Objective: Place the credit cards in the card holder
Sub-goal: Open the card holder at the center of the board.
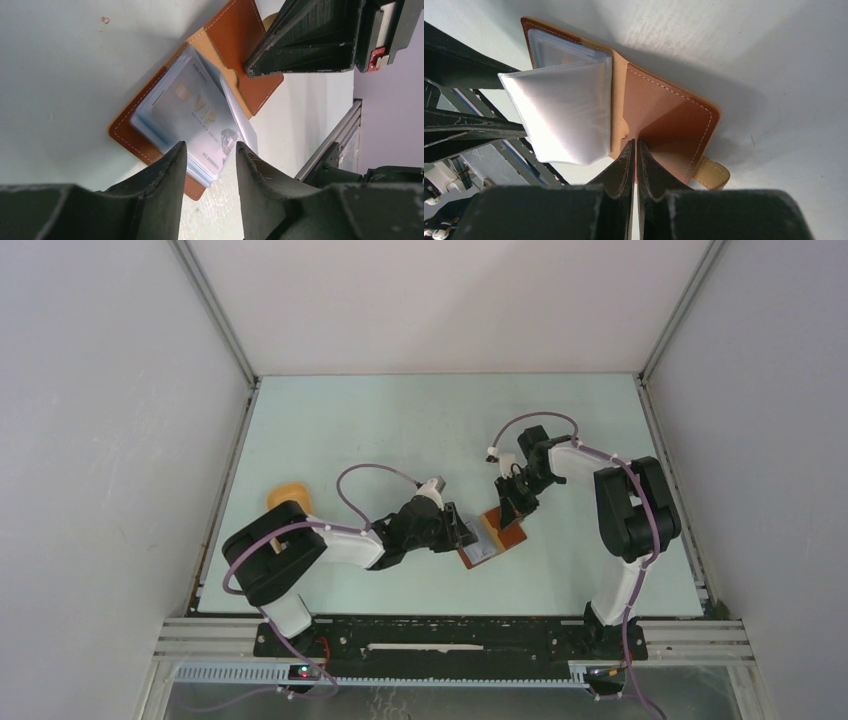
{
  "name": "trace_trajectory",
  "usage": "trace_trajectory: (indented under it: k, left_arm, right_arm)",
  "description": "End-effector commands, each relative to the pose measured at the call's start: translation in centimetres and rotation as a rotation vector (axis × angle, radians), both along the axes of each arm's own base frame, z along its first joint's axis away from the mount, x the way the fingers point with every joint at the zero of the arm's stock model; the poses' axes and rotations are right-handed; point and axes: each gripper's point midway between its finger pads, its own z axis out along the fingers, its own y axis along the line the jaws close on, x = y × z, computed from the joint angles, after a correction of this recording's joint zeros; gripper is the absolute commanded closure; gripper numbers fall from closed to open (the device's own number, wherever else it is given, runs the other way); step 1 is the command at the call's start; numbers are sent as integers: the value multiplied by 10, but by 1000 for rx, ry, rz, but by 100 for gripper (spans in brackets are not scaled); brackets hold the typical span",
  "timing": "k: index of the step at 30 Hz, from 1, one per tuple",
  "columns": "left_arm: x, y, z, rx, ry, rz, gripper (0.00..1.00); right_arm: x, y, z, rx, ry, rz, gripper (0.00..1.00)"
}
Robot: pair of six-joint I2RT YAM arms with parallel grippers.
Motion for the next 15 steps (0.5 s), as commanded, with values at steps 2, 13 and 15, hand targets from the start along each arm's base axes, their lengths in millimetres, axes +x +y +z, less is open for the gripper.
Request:
trace_trajectory:
  k: [2, 13, 15]
  left_arm:
    - [11, -8, 14, -73, -4, 30, 52]
    - [4, 9, 2, -91, 53, 112, 49]
    - [2, 11, 0, -89, 56, 118, 49]
  right_arm:
    - [6, 10, 22, 50, -49, 25, 90]
    - [1, 17, 21, 76, -2, 11, 90]
    - [-1, 18, 20, 76, 8, 14, 90]
